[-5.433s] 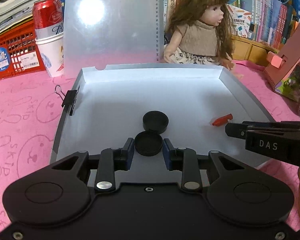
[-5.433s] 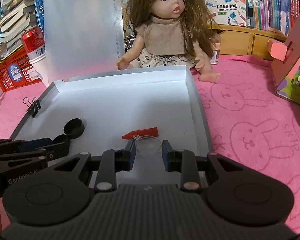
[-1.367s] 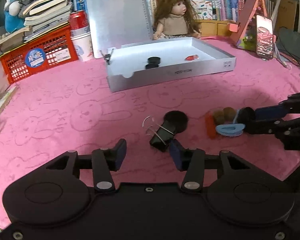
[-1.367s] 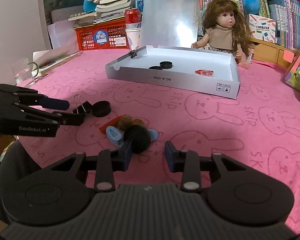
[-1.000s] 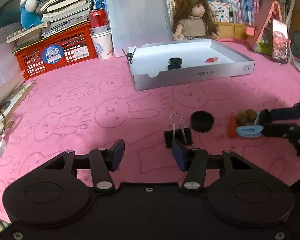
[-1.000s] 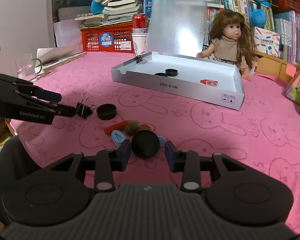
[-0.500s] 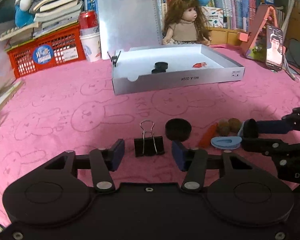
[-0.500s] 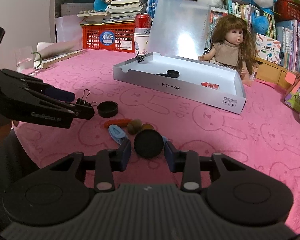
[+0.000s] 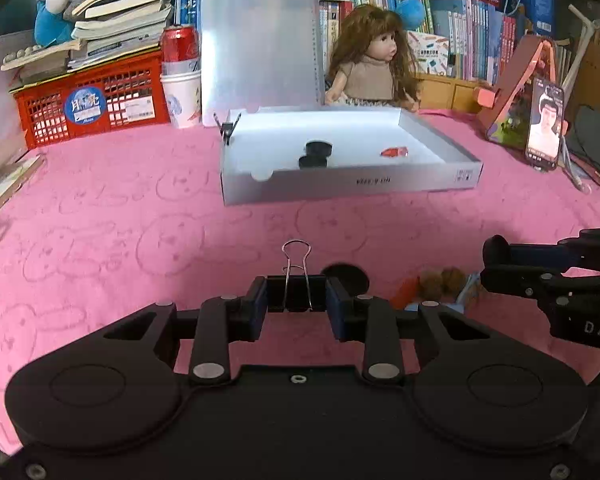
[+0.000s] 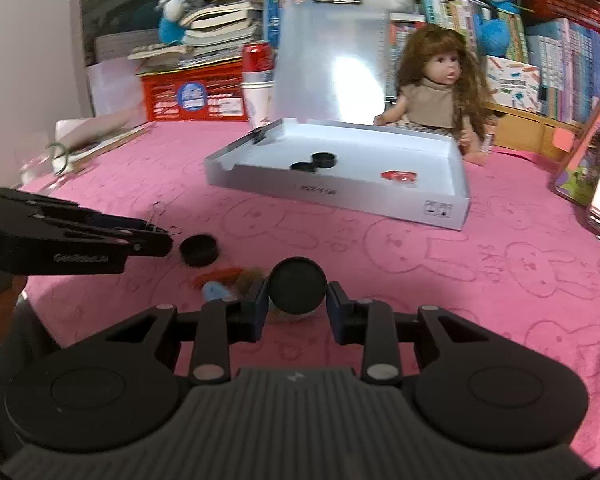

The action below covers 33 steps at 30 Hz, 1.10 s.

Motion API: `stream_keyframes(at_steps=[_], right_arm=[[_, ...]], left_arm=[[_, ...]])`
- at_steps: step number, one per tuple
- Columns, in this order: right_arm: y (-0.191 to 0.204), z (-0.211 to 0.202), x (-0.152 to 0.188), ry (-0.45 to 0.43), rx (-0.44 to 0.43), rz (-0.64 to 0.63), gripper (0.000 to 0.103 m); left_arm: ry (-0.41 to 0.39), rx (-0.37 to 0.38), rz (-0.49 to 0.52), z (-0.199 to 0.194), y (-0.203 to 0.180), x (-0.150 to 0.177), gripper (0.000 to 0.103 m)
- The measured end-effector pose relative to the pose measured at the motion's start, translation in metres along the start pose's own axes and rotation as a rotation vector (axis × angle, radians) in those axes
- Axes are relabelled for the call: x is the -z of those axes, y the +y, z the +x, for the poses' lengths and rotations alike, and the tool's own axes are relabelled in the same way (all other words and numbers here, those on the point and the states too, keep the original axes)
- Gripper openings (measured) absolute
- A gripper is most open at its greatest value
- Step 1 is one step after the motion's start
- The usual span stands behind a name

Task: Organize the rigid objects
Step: 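Carry binder clip in left tool while right tool carries black cap into box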

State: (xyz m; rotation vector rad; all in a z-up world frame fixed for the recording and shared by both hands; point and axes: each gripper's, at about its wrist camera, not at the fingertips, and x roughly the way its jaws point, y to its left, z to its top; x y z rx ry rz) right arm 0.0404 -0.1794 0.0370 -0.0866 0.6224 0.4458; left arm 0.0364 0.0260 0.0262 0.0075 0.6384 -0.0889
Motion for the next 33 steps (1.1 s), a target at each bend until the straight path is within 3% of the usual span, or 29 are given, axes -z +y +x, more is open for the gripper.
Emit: stream_keyframes(at_steps=[17, 27, 33], right_arm=[[-0.031, 0.02, -0.056, -0.012, 0.053, 0.087, 0.037], [-0.068, 0.061, -0.098, 0.048, 0.073, 0.194, 0.037], [-0.094, 0.104, -0.126, 0.113, 0.088, 0.245, 0.037]], left_arm=[[-0.051, 0.054, -0.044, 0.019, 0.005, -0.072, 0.03], [0.008, 0.073, -0.089, 0.078, 0.012, -0.121, 0.03], [0.031, 0.033, -0.077, 0.123, 0.013, -0.146, 0.03]])
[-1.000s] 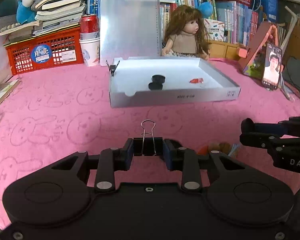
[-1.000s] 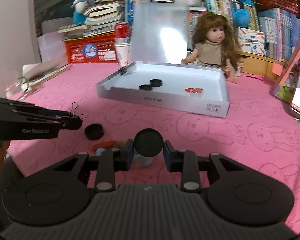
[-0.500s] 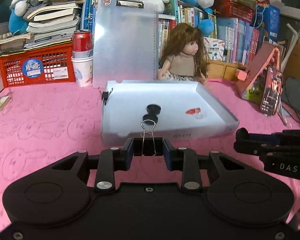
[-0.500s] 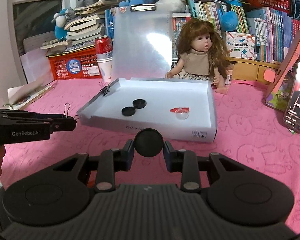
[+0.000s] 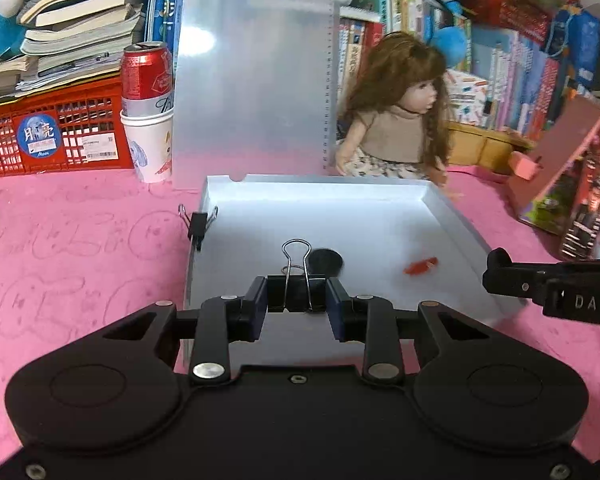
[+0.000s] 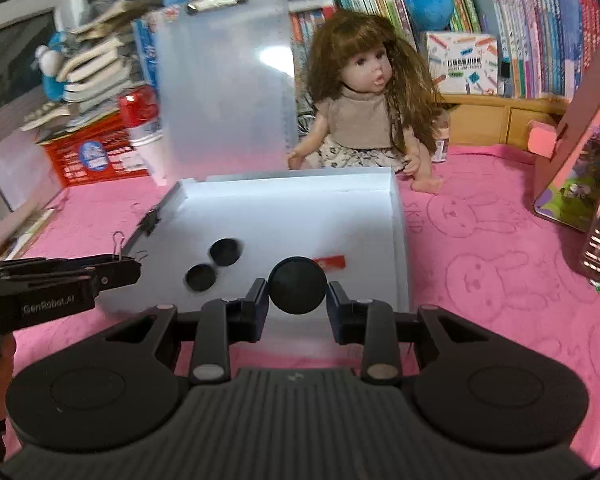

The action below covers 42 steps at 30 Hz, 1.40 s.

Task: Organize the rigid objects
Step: 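Carry binder clip in left tool while right tool carries black cap into box, then open left tool releasing binder clip while right tool releases black cap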

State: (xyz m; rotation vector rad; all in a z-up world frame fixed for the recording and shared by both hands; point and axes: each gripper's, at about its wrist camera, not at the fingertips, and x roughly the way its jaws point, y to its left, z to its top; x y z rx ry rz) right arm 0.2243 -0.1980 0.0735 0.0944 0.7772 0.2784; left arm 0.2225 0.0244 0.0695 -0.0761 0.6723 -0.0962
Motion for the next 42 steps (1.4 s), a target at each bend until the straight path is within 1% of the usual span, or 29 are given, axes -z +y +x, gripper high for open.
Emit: stream_keyframes(at_steps=[6, 11, 17, 24, 30, 32, 33, 34, 36, 39, 41, 42], right_arm=[[-0.012, 0.045, -0.022, 0.052, 0.039, 0.041, 0.037], [-0.016, 0.074, -0.033, 0.092, 0.055, 0.056, 0.037], [-0.01, 0.095, -0.04, 0.117, 0.08, 0.013, 0.037], [-0.006, 0.114, -0.04, 0.164, 0.107, -0.015, 0.037], [-0.005, 0.118, -0.039, 0.167, 0.117, -0.032, 0.037], [-0.005, 0.117, -0.04, 0.162, 0.116, -0.029, 0.042], [-0.005, 0.116, -0.04, 0.158, 0.116, -0.03, 0.045], [-0.004, 0.115, -0.041, 0.153, 0.119, -0.034, 0.051], [-0.004, 0.111, -0.041, 0.143, 0.115, -0.038, 0.054], [-0.004, 0.104, -0.041, 0.125, 0.114, -0.039, 0.058], [-0.003, 0.097, -0.04, 0.107, 0.111, -0.043, 0.061], [-0.003, 0.093, -0.04, 0.1, 0.106, -0.042, 0.063]], left_arm=[[0.046, -0.042, -0.012, 0.048, 0.005, -0.012, 0.03], [0.077, -0.062, -0.021, 0.075, 0.011, -0.016, 0.03], [0.094, -0.067, -0.012, 0.09, 0.012, -0.015, 0.03], [0.102, -0.079, 0.003, 0.1, 0.009, -0.016, 0.03], [0.095, -0.081, 0.02, 0.103, 0.007, -0.015, 0.03], [0.095, -0.076, 0.021, 0.103, 0.007, -0.015, 0.03], [0.092, -0.077, 0.026, 0.103, 0.006, -0.014, 0.03], [0.091, -0.077, 0.028, 0.103, 0.006, -0.014, 0.03], [0.092, -0.077, 0.028, 0.101, 0.006, -0.014, 0.031], [0.081, -0.074, 0.035, 0.096, 0.005, -0.015, 0.044], [0.063, -0.073, 0.046, 0.089, 0.004, -0.016, 0.046], [0.056, -0.073, 0.052, 0.085, 0.004, -0.016, 0.048]])
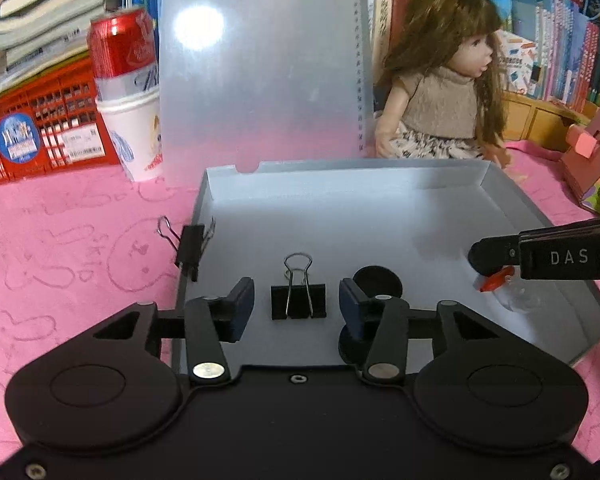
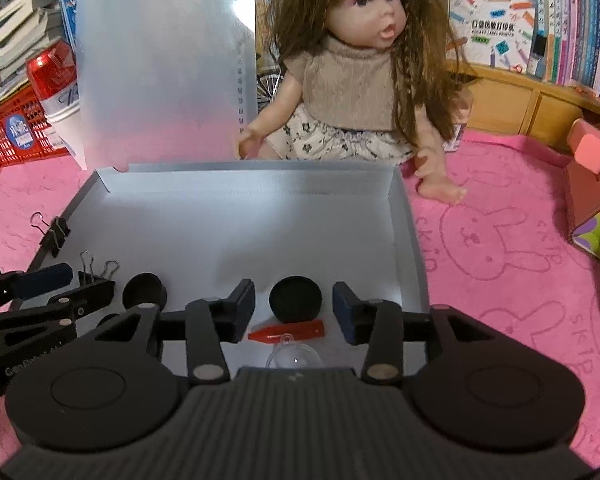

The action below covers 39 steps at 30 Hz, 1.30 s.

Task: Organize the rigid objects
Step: 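Open left tool releasing binder clip while right tool releases black cap, then withdraw both tools from the box back toward the pile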

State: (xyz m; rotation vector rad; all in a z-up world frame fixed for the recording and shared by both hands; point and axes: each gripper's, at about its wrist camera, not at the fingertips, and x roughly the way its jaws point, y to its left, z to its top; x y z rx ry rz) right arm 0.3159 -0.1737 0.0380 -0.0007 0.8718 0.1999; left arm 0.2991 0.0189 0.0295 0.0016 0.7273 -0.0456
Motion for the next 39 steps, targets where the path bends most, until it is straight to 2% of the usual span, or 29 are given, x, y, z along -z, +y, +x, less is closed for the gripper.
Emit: stream_keyframes(at_steps=[6, 12, 19, 24, 33, 39], right_arm=[[0.005, -0.027, 0.009, -0.062, -0.009, -0.046, 0.073], [0.008, -0.063, 0.025, -0.132, -0.041, -0.079, 0.086], [0.013, -0.1, 0.052, -0.2, -0.076, -0.117, 0.091], [0.017, -0.122, 0.077, -0.24, -0.088, -0.166, 0.094], [0.028, -0.147, 0.114, -0.263, -0.118, -0.228, 0.099], [0.031, -0.155, 0.133, -0.266, -0.115, -0.248, 0.1]], left_arm=[[-0.067, 0.008, 0.014, -0.032, 0.002, 0.002, 0.065], [-0.109, 0.039, 0.018, -0.066, 0.006, 0.014, 0.075], [-0.133, 0.064, 0.034, -0.103, 0.005, 0.04, 0.078], [-0.12, 0.089, 0.036, -0.12, 0.006, 0.06, 0.078], [-0.105, 0.111, 0.041, -0.141, 0.009, 0.092, 0.078], [-0.104, 0.112, 0.045, -0.151, 0.01, 0.109, 0.078]])
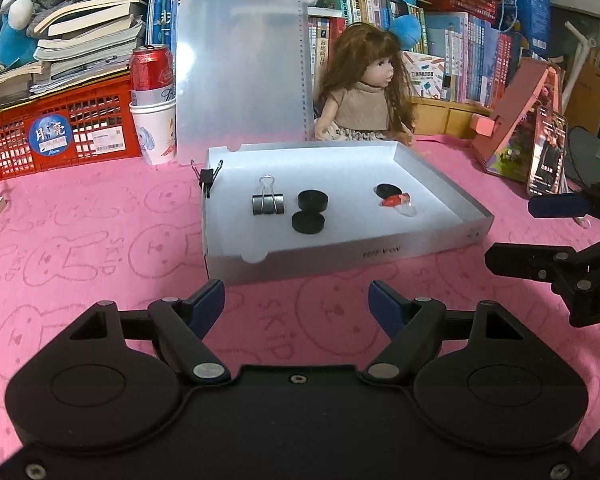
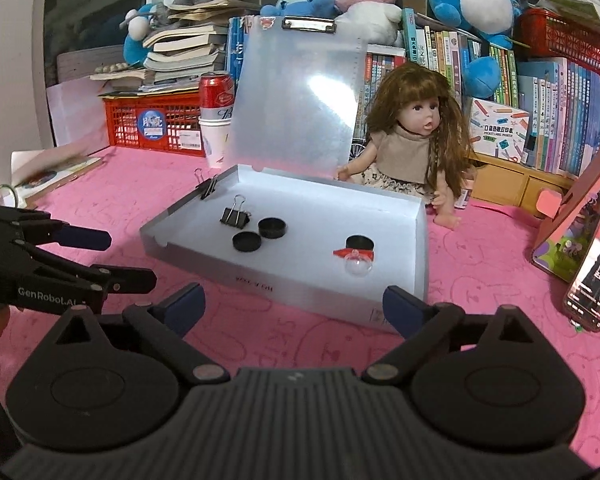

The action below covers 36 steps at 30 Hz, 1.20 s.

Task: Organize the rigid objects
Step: 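Withdraw both tools from the box back toward the pile, then close left tool on a black cap while right tool grasps blue-orange packet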

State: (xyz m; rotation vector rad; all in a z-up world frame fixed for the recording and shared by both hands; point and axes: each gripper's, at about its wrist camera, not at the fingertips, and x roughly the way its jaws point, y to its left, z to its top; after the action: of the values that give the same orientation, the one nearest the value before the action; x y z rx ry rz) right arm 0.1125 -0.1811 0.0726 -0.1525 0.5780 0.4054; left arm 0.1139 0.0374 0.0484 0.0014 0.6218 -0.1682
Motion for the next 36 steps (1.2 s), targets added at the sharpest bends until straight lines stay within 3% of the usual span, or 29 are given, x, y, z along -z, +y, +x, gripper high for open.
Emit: stream_keyframes(at_steps=[12, 20, 26, 30, 36], right_arm=[[0.007, -0.012, 0.031, 0.008, 0.0, 0.023, 0.1], [0.012, -0.022, 0.06, 0.018, 0.057, -0.027, 0.1], [0.028, -0.024, 0.075, 0.018, 0.027, -0.103, 0.099], [0.042, -0.023, 0.08, 0.017, 0.004, -0.154, 0.093], [0.046, -0.018, 0.083, 0.018, -0.002, -0.132, 0.086]], left_arm=[[-0.011, 0.002, 0.013, -0.023, -0.011, 0.032, 0.078], [0.021, 0.022, 0.03, -0.035, -0.017, 0.055, 0.078], [0.041, 0.009, 0.022, -0.027, -0.017, 0.06, 0.068], [0.039, 0.013, 0.015, -0.022, -0.018, 0.058, 0.063], [0.034, 0.018, 0.014, -0.016, -0.023, 0.057, 0.058]])
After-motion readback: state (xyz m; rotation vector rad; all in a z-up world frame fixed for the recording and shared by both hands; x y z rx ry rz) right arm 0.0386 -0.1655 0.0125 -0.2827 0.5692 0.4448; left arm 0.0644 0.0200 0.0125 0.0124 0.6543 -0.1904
